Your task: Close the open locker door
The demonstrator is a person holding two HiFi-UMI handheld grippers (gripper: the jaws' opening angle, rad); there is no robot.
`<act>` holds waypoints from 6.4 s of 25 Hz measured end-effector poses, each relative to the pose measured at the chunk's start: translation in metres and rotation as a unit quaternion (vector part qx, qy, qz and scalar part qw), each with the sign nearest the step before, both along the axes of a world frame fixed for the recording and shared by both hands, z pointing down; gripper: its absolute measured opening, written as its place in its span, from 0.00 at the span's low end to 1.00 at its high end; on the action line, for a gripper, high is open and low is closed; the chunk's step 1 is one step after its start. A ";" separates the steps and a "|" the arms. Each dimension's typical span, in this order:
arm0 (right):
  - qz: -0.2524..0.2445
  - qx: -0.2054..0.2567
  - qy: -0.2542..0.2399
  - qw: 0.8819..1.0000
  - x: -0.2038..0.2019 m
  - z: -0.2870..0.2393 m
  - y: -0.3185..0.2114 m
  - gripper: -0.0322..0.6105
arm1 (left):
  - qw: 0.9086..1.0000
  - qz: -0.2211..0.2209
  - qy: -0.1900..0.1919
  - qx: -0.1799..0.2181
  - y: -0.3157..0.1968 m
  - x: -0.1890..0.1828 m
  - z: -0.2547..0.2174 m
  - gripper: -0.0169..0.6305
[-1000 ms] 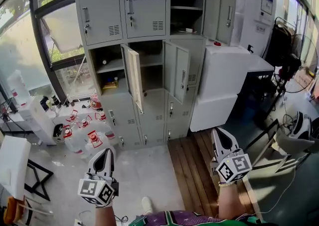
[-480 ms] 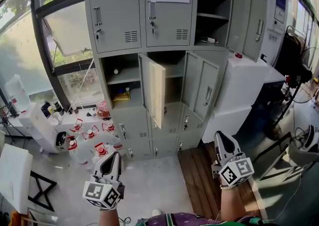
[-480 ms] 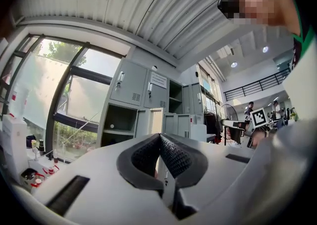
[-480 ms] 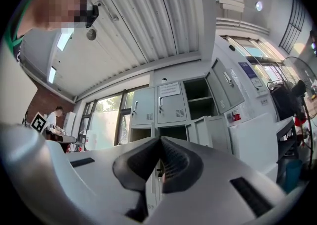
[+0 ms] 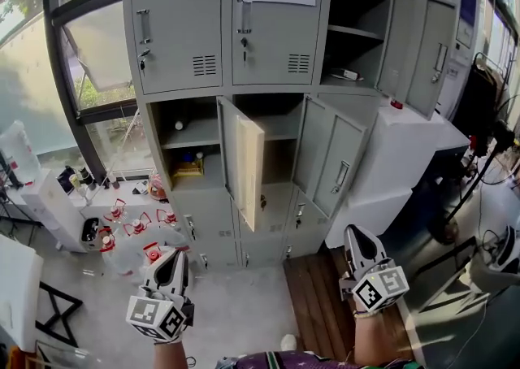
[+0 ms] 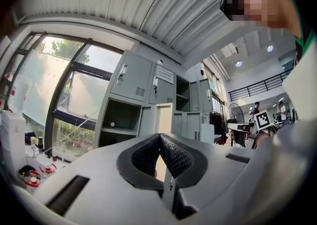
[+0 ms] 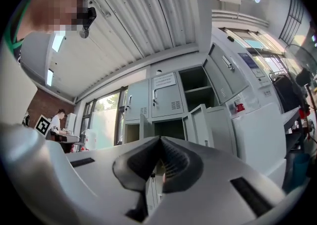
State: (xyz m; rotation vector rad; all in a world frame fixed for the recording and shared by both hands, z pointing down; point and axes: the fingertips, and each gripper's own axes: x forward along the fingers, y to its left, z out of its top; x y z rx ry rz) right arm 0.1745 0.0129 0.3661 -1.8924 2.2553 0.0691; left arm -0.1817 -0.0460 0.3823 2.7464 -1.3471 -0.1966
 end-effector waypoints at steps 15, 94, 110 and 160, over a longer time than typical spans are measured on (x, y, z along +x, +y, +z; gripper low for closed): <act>-0.100 0.006 -0.007 0.995 0.071 -0.004 -0.074 0.06 | 1.000 -0.012 -0.013 0.015 -0.053 0.117 -0.018 0.06; -0.067 -0.051 0.004 0.996 -0.009 0.055 -0.158 0.06 | 0.985 0.158 -0.067 0.002 -0.181 0.182 0.026 0.16; -0.114 -0.053 0.011 0.992 -0.052 0.054 -0.176 0.06 | 0.991 0.111 -0.077 -0.003 -0.183 0.144 0.025 0.20; -0.115 -0.061 0.034 0.991 -0.194 0.055 -0.245 0.06 | 0.996 0.018 -0.083 -0.003 -0.287 -0.048 0.022 0.06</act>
